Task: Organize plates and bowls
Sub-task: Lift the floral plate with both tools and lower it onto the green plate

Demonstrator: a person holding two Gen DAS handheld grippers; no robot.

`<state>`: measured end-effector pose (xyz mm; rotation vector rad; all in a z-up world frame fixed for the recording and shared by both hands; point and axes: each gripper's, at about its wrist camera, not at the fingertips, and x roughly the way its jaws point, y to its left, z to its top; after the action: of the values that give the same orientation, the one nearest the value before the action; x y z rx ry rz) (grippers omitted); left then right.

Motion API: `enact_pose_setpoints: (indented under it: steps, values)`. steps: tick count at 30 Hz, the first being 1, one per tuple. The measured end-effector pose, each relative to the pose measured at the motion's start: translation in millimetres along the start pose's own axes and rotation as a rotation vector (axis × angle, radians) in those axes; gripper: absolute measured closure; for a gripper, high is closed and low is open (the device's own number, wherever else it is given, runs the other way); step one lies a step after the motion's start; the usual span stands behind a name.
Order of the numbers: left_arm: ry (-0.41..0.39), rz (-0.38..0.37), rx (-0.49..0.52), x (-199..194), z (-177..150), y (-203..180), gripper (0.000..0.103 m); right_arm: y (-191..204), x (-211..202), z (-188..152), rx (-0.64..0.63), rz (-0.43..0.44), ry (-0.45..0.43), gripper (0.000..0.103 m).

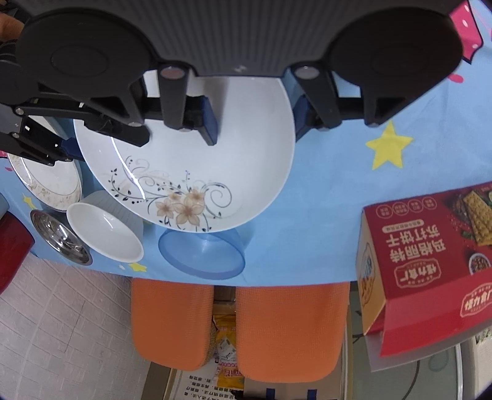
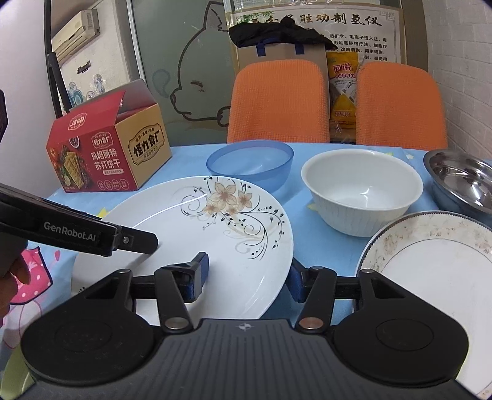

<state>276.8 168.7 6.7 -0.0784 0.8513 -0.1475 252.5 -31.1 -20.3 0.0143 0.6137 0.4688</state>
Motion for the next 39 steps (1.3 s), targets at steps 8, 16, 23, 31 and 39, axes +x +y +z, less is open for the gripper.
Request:
enact_pose_setpoints:
  steps: [8,16,23,31,39]
  values:
    - [-0.057,0.025,0.015,-45,-11,-9,0.067,12,-38,2,-0.001,0.025,-0.037,0.013]
    - [-0.068,0.062,0.012,-92,-55,-23,0.068,37,-85,-29,-0.005,0.049,-0.023,0.013]
    - [-0.048,0.092,-0.011,-118,-111,-29,0.068,59,-110,-67,-0.001,0.074,0.025,0.013]
    - [-0.02,0.065,-0.058,-115,-142,-22,0.067,63,-115,-89,-0.007,0.074,0.052,0.012]
    - [-0.121,0.092,0.006,-125,-147,-32,0.031,49,-130,-87,0.043,0.059,-0.06,0.0]
